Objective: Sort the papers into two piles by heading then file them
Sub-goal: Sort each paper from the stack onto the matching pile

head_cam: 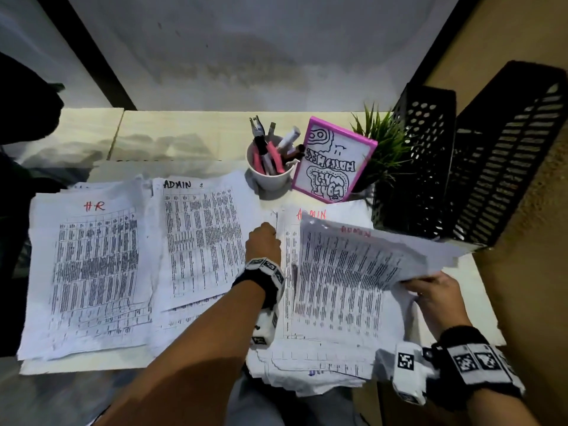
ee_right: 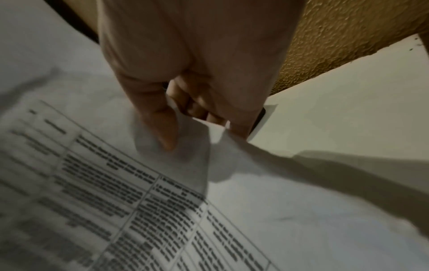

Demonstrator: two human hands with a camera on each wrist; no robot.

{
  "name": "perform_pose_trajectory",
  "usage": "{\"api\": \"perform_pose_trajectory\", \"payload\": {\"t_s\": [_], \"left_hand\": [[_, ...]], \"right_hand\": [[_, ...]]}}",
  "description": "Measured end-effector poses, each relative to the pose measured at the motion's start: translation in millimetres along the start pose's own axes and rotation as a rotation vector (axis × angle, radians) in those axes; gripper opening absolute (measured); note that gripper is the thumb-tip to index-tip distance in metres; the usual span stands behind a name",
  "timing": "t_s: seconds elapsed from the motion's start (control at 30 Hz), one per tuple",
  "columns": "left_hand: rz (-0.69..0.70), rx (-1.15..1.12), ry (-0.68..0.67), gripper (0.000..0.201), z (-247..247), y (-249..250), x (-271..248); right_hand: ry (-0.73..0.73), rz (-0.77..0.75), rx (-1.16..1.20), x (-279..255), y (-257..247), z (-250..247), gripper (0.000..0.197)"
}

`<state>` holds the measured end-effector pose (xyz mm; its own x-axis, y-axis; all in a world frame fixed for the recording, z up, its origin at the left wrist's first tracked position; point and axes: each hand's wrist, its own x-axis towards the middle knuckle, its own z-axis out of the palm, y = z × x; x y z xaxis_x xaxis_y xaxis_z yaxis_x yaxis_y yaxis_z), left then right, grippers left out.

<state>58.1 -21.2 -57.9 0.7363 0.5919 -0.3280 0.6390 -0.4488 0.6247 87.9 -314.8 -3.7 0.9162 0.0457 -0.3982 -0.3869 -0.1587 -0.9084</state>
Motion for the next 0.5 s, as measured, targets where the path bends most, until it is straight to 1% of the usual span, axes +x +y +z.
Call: {"api": "perform_pose_trajectory", "payload": {"t_s": [0.07,0.13,0.2,0.23,0.27,0.3,0.37,0.4,0.43,0.47,0.5], "left_hand": [[0.027,0.033,0.013,0.014,-0.7,1.0,-1.6],[0.068,0.053,0.033,0.014,-2.1,-1.4,-1.9],[0.106,0.076,0.032,0.019,-5.6,-3.3,-3.2],[0.130,0.081,0.037,0.021,-8.6,-3.1,-5.2],[0.157,0.069,0.051,0.023,-11.4,-2.5,-7.8],[0.181,0.018,0.075,0.024,-15.0,-1.2,-11.7],[0.230,-0.201,0.097,0.026,-22.9,4.1,-23.8],[0.269,-0.292,0.086,0.029,-26.1,5.6,-31.5],[0.311,-0.334,0.053,0.033,-29.7,7.5,-40.2],[0.355,-0.356,0.015,0.036,-33.5,8.0,-49.4],[0.381,-0.382,-0.017,0.040,-36.8,8.0,-58.4]], "right_hand": [[-0.019,0.019,0.069,1.5,-5.1,2.9,0.031],[-0.080,0.061,0.141,2.9,-8.5,6.0,0.034],[-0.113,0.086,0.167,0.5,-14.5,10.5,0.026],[-0.121,0.093,0.180,-0.7,-16.5,13.1,0.025],[-0.126,0.110,0.193,-1.7,-17.8,15.6,0.032],[-0.126,0.129,0.209,-2.3,-18.3,18.5,0.036],[-0.112,0.137,0.242,-4.0,-20.4,24.3,0.035],[-0.107,0.131,0.250,-5.1,-20.9,26.9,0.037],[-0.094,0.125,0.255,-5.2,-21.7,28.8,0.037],[-0.083,0.117,0.271,-4.9,-22.2,30.8,0.032],[-0.071,0.106,0.289,-4.6,-22.4,32.9,0.023]]}}
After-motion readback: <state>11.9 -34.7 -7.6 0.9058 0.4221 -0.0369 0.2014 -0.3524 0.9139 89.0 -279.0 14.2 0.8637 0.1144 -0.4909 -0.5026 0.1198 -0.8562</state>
